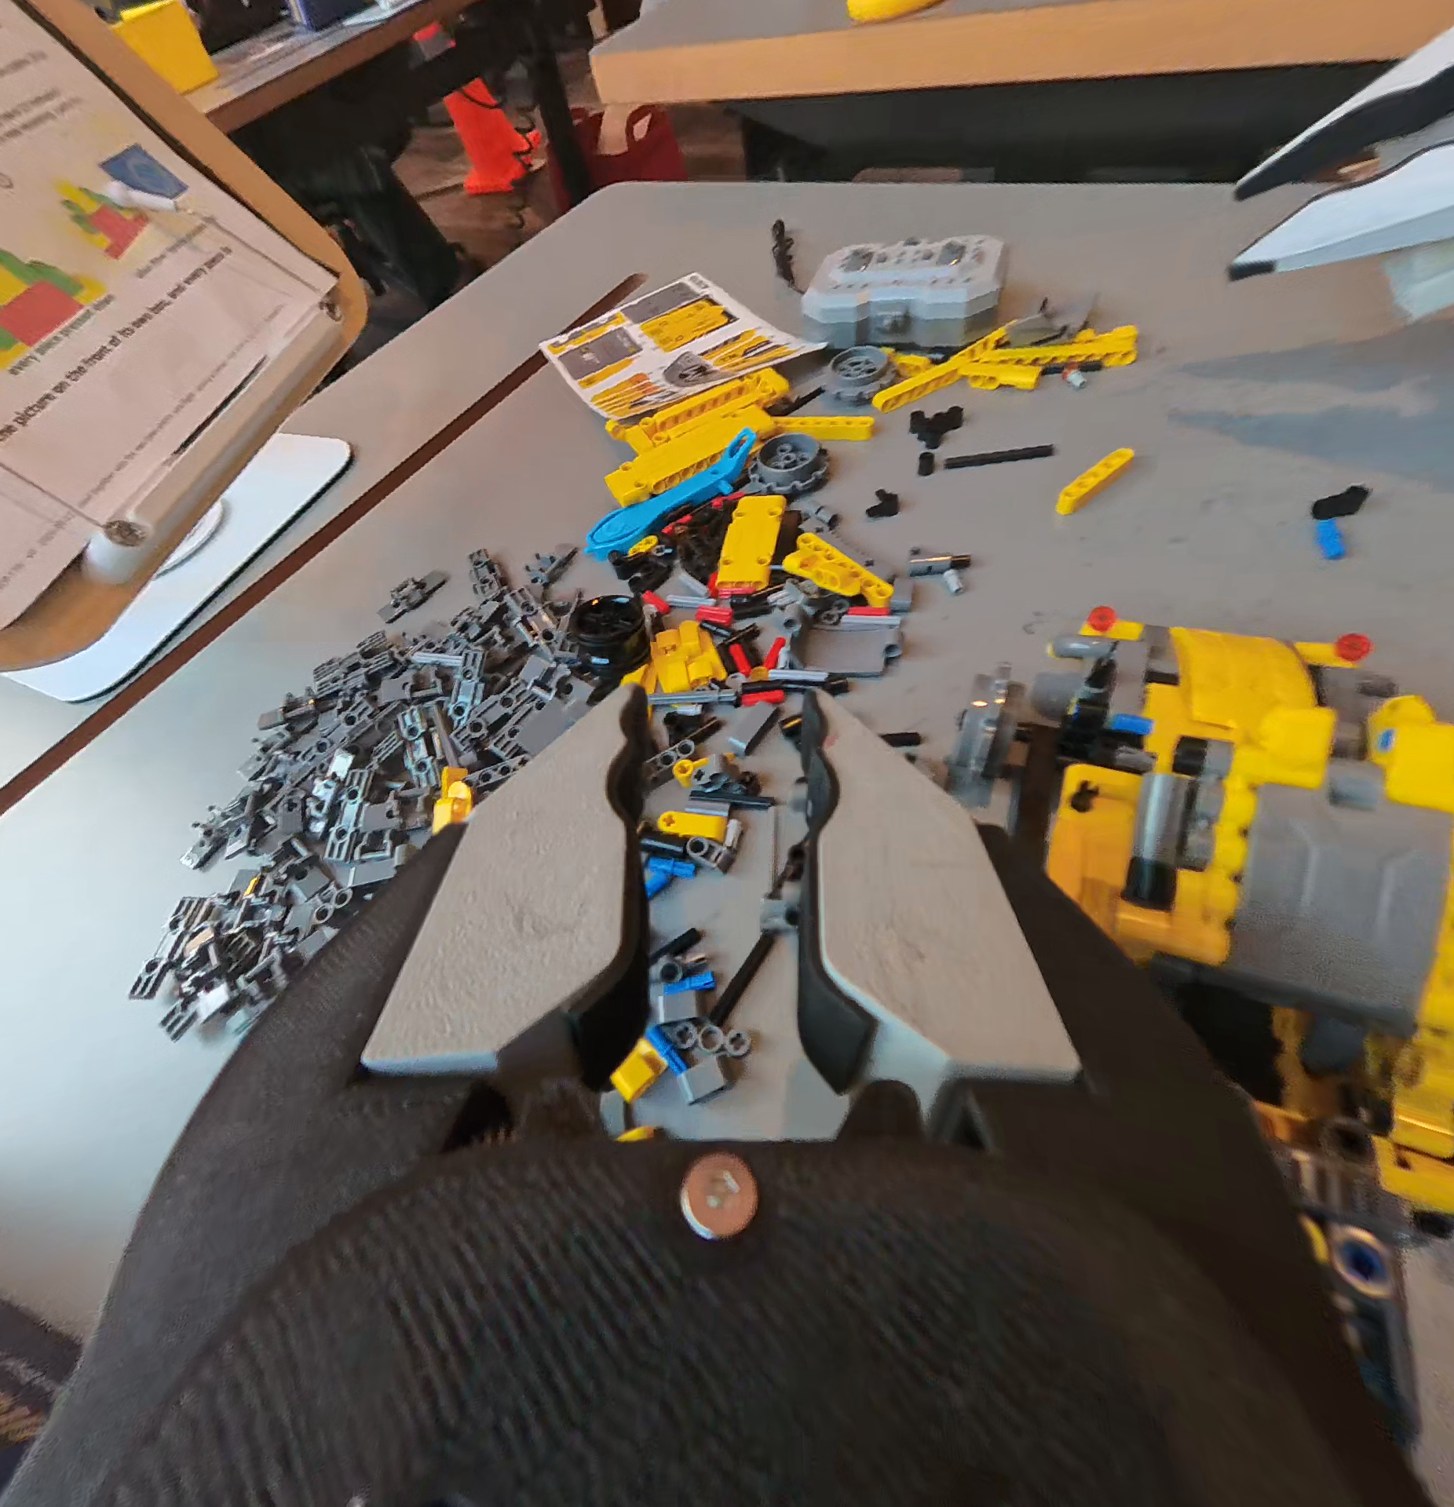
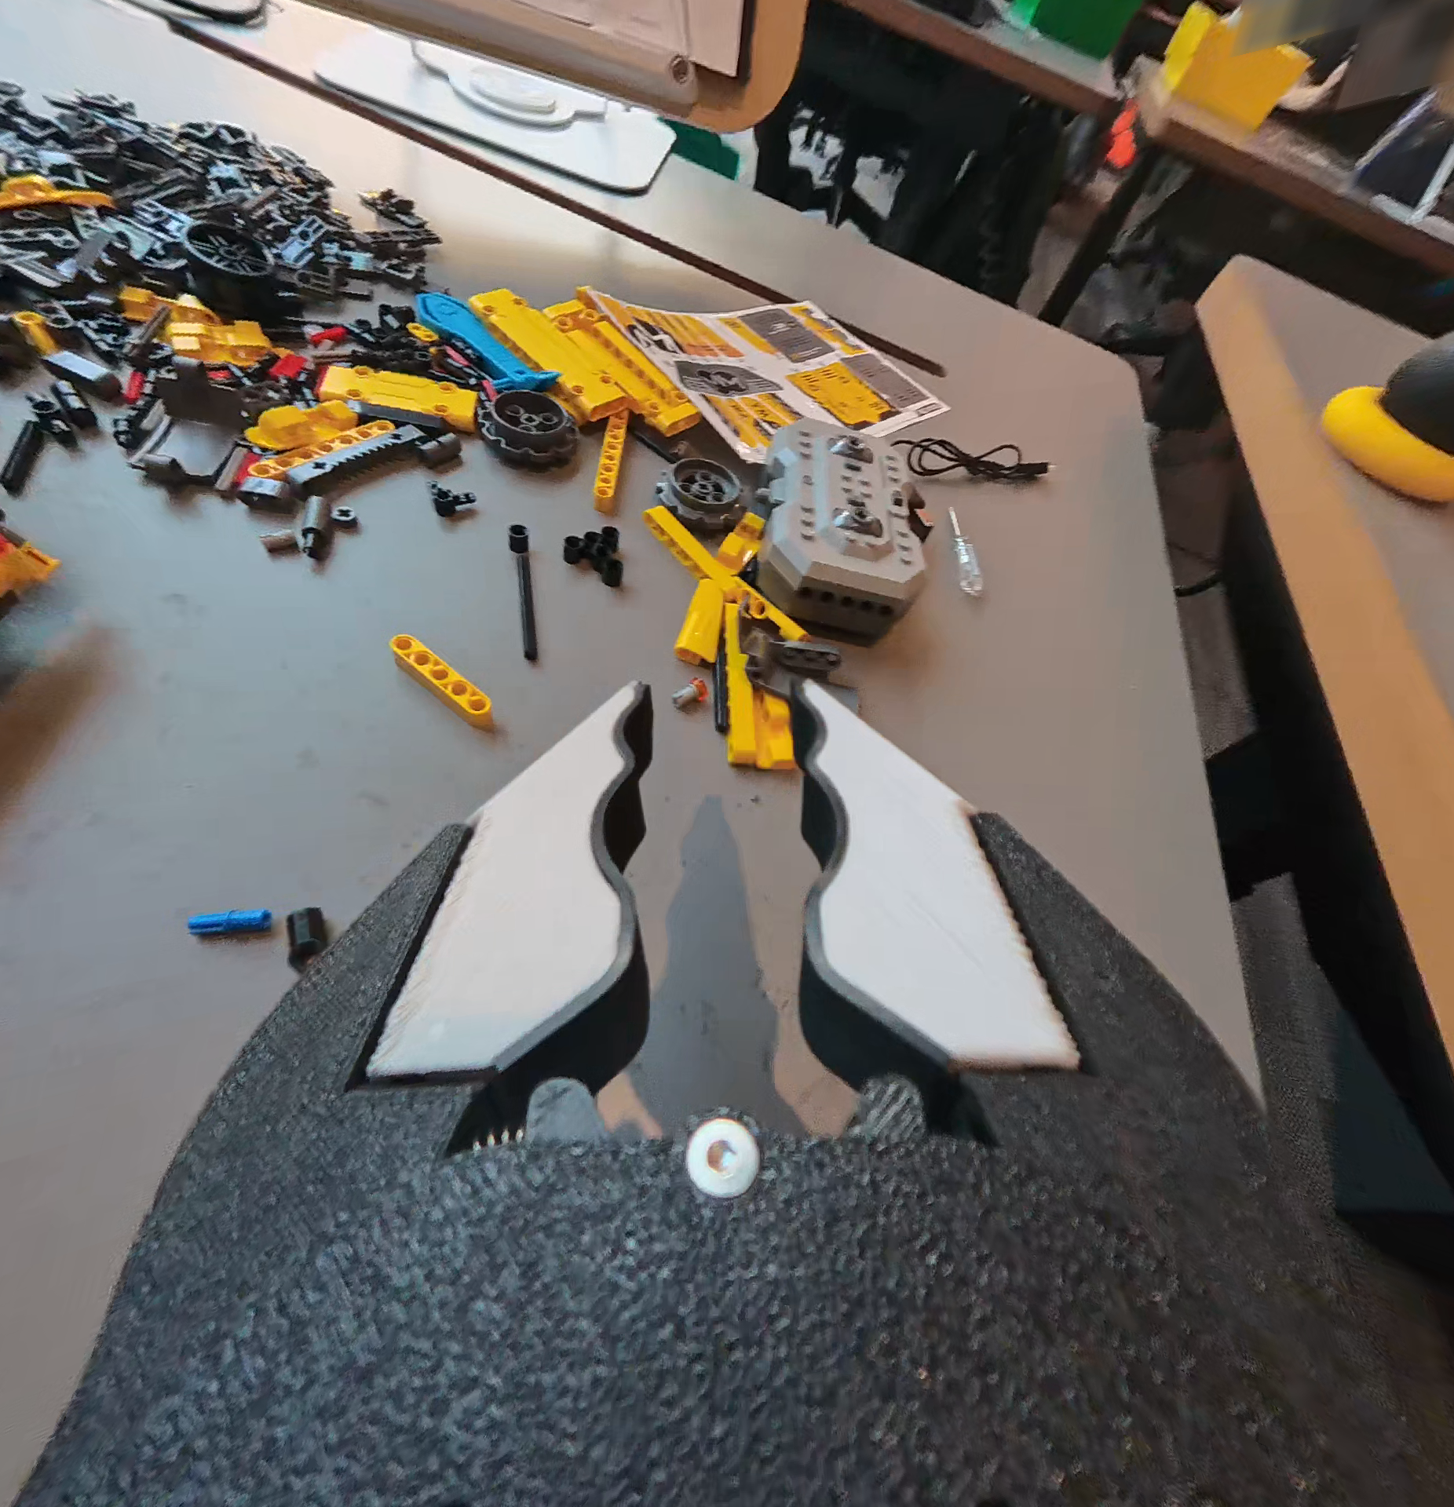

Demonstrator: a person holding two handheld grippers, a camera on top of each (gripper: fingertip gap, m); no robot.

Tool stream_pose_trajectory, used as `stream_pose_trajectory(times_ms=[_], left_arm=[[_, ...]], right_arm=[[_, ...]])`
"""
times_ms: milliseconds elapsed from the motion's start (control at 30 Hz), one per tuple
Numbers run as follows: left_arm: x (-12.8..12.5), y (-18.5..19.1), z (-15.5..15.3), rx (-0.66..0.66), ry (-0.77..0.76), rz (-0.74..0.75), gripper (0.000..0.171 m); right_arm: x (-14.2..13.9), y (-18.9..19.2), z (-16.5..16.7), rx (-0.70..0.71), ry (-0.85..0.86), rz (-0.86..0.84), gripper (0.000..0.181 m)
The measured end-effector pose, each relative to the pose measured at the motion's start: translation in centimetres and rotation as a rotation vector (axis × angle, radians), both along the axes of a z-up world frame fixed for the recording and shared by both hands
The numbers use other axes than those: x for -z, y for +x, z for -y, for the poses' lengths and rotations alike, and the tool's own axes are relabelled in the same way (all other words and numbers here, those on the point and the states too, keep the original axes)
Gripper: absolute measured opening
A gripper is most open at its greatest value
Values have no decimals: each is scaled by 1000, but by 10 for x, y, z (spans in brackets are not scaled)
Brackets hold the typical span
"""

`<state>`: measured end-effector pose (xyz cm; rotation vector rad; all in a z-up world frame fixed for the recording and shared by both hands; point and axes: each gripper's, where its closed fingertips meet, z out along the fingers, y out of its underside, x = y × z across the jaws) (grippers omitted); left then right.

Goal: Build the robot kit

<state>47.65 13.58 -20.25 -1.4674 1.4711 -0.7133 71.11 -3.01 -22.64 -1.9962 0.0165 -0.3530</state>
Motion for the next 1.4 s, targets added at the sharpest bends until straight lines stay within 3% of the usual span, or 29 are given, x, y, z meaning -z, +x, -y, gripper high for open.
stream_pose_trajectory(times_ms=[233, 800, 1000, 1233, 1367, 1400], left_arm=[[9, 2, 8, 41, 5, -37, 36], [17, 3, 7, 46, -17, -67, 36], [11, -3, -10, -4, -75, -36, 34], [2, -21, -49, -107, -117, -13, 26], [16, -26, -44, -36, -212, -82, 3], [22, -27, -43, -27, -226, -110, 5]], right_arm=[[-29, 29, 9, 146, 199, 116, 34], [-18, 24, 2, 114, 138, 116, 28], [-16, 23, 0, 111, 122, 135, 26], [-19, 24, 1, 118, 139, 141, 25], [-23, 26, 4, 126, 167, 118, 24], [-23, 27, 4, 126, 173, 113, 24]])
